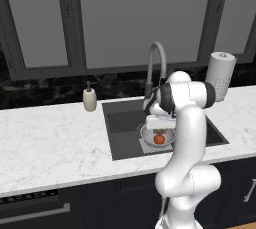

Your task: Put the colander in the sink, put the kiwi, orange in the colander, and turn on the sink faucet and pour water over the colander.

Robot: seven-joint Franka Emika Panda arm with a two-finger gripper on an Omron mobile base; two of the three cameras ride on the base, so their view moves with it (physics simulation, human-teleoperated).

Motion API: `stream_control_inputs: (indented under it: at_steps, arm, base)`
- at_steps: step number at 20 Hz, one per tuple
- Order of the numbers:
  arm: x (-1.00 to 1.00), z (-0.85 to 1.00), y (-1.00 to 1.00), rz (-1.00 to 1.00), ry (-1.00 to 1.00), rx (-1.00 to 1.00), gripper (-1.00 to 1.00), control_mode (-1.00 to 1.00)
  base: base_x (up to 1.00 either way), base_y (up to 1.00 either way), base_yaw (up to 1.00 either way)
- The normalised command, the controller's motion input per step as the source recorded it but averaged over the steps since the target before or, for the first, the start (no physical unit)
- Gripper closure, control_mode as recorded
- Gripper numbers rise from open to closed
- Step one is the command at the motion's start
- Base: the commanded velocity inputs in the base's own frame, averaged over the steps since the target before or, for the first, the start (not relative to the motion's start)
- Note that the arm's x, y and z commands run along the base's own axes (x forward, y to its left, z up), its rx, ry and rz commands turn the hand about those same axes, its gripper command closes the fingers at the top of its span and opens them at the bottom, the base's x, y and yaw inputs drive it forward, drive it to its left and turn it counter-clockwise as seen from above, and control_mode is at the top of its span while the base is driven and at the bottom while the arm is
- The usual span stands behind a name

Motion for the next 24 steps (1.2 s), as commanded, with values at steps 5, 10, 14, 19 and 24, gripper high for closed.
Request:
stream_control_inputs:
  at_steps: [5,10,14,19,24]
  arm:
    - [0.0,-0.08,0.0,0.0,0.0,0.0,-1.0,-1.0]
    - [0.0,0.0,0.0,0.0,0.0,0.0,-1.0,-1.0]
    - [-0.02,0.0,0.0,0.0,0.0,0.0,-1.0,-1.0]
    - [-0.31,0.28,-0.01,0.0,-0.06,0.0,-1.0,-1.0]
    - [-0.25,0.56,-0.04,0.0,-0.19,0.0,-1.0,-1.0]
  base:
    - [0.0,0.0,0.0]
    - [0.0,0.0,0.0]
    - [0.0,0.0,0.0]
    - [0.0,0.0,0.0]
    - [0.0,0.0,0.0]
